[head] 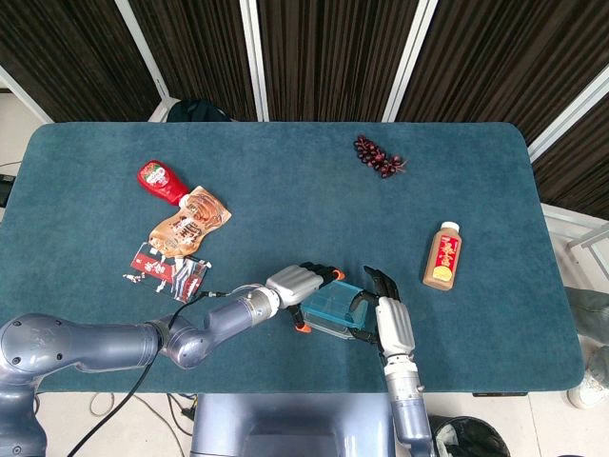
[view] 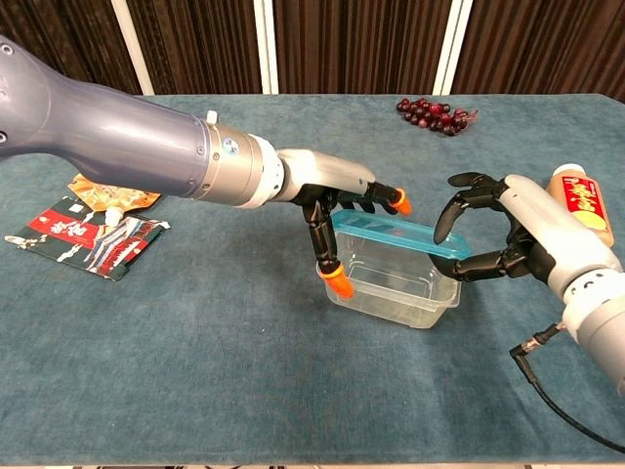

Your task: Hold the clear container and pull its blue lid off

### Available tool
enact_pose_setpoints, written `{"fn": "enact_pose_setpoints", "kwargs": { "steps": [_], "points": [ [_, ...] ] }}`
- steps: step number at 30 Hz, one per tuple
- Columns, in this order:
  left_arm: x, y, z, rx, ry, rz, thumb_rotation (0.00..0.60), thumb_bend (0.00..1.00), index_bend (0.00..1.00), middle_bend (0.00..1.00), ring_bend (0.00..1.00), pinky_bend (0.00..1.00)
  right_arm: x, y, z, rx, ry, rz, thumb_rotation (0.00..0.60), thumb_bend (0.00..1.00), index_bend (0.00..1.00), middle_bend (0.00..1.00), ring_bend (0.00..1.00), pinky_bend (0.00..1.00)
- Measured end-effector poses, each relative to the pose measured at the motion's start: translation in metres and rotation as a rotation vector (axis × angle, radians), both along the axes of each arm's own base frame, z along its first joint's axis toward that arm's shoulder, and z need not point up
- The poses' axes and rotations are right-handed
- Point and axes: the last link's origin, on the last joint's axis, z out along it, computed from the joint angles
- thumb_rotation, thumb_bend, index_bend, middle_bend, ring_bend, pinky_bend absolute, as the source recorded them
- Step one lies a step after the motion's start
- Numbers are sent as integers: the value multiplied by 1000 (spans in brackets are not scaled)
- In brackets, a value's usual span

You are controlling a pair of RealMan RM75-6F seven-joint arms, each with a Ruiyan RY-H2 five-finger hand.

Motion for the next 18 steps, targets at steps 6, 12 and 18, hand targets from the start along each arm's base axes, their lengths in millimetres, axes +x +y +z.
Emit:
{"fn": "enact_pose_setpoints", "kwargs": {
  "steps": [6,12,18],
  "points": [
    [6,6,11,33,-40,3,600,0,0,0,0,57,-3,-2,3,-11,6,-8,600,607,660,127,0,0],
    [12,10,27,64,-77,-9,600,0,0,0,0,57,-7,-6,9,-31,7,-28,600,614,672,129,0,0],
    [16,11,40,83,-112,-16,600,0,0,0,0,57,-7,-9,16,-47,-9,-40,600,614,683,132,0,0]
  ]
}}
